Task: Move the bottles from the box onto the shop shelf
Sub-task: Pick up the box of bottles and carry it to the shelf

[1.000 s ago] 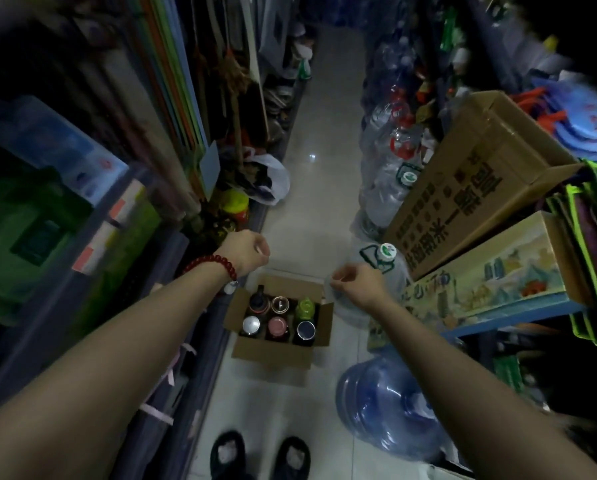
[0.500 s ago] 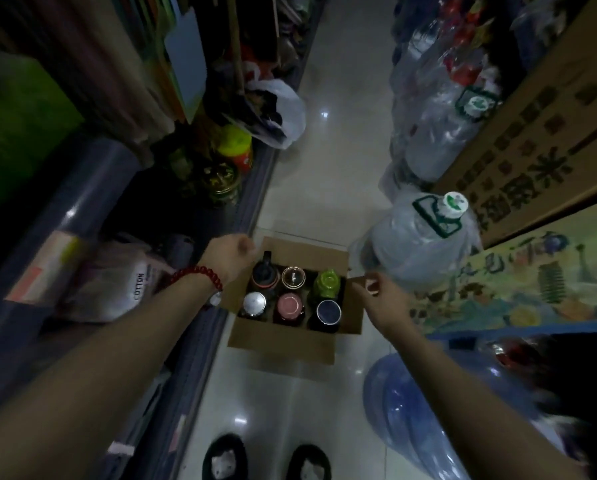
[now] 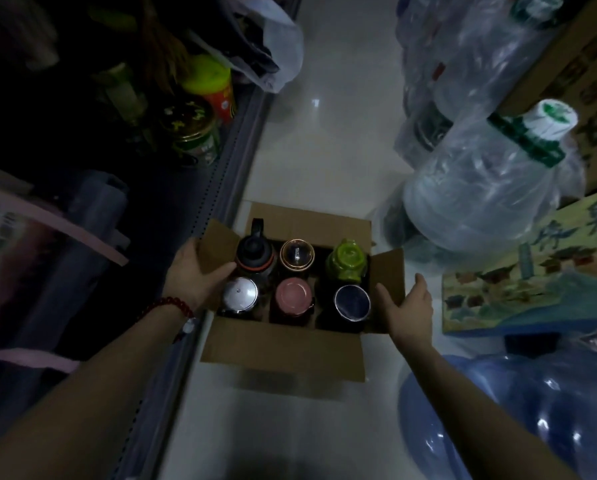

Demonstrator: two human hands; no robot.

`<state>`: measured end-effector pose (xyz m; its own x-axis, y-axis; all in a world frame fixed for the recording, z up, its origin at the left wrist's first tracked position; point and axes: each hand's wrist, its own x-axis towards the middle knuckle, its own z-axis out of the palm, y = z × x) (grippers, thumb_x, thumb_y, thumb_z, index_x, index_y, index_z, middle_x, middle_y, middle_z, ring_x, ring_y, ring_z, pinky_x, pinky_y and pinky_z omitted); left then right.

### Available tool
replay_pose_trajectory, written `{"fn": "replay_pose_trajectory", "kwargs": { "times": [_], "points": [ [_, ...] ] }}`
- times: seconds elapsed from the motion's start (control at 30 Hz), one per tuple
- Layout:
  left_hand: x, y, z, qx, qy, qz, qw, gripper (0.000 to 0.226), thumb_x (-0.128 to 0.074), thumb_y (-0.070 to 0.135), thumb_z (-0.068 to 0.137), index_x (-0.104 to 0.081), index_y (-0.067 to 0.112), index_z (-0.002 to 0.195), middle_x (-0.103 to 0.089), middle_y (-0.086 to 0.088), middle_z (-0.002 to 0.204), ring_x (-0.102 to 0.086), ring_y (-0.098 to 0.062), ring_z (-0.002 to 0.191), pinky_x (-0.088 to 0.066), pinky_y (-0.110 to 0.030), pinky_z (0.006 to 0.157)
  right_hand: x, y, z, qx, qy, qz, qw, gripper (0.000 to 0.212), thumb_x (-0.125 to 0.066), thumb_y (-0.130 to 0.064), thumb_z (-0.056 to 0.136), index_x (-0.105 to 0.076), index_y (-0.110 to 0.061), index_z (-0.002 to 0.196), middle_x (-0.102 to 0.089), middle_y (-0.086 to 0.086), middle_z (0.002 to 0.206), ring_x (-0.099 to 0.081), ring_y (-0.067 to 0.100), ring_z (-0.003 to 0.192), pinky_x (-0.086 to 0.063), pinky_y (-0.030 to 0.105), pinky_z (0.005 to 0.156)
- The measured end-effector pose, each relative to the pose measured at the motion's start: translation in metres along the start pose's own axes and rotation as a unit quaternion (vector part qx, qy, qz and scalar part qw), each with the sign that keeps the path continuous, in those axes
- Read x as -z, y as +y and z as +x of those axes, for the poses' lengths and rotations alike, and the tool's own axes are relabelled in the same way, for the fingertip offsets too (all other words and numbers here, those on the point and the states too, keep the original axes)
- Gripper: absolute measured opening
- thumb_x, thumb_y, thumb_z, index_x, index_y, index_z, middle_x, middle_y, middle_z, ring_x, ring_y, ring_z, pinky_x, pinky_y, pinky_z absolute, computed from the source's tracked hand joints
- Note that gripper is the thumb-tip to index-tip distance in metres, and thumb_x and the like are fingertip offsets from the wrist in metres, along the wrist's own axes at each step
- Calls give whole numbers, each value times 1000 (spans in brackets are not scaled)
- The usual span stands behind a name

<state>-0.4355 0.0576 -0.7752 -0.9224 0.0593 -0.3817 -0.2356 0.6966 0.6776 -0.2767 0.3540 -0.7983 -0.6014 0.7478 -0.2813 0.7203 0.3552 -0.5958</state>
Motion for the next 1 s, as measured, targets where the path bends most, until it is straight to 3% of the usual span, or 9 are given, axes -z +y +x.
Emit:
{"fn": "replay_pose_trajectory", "kwargs": {
  "times": [0.1,0.23,0.33,0.43,0.53,0.73,1.0],
  "points": [
    [-9,-14,18,52,10,-31,998,91,-78,41,72,-32,13,144,-49,-14,140,-50,-31,126,-42,-41,106,-12,8,16,-35,1,32,999,81,-60,-51,85,-23,-13,146,-50,23,135,-49,41,121,-43,46,94],
    [-15,-26,32,72,9,-22,997,65,-77,43,73,-57,12,125,-64,-13,123,-61,-29,111,-49,-34,95,-21,8,26,-24,-16,43,999,45,-61,-41,88,-47,-11,119,-65,18,110,-61,36,97,-51,43,84],
    [-14,-30,38,76,13,-18,997,63,-76,42,74,-59,11,125,-64,-13,123,-60,-31,112,-49,-38,97,-24,8,27,-5,7,11,1000,29,-56,-27,93,-51,-6,111,-66,21,106,-61,39,95,-51,45,82],
    [-14,-29,39,80,8,-33,996,56,-76,35,77,-61,10,124,-65,-14,121,-62,-31,110,-49,-41,98,-27,7,26,4,22,-33,999,27,-54,-25,94,-52,-1,107,-64,24,101,-61,42,93,-51,48,79],
    [-21,-21,33,66,14,31,997,36,-64,33,87,-69,6,110,-70,-20,108,-64,-35,102,-51,-35,88,-29,2,23,12,29,-58,998,25,-52,-24,95,-52,0,100,-64,25,96,-60,41,88,-47,43,70],
    [-23,1,12,78,59,69,993,33,-55,26,94,-68,1,109,-66,-27,110,-60,-40,107,-47,-38,90,-14,-19,11,28,23,-77,996,22,-51,-21,96,-52,0,102,-65,27,93,-61,42,86,-38,36,64],
    [41,78,-35,104,59,46,992,31,-54,25,94,-68,2,110,-67,-26,109,-61,-38,106,-47,-37,88,67,-75,-23,17,7,-93,995,23,-51,-21,96,-51,0,105,-64,29,98,-61,44,91,-35,37,64]
  ]
}}
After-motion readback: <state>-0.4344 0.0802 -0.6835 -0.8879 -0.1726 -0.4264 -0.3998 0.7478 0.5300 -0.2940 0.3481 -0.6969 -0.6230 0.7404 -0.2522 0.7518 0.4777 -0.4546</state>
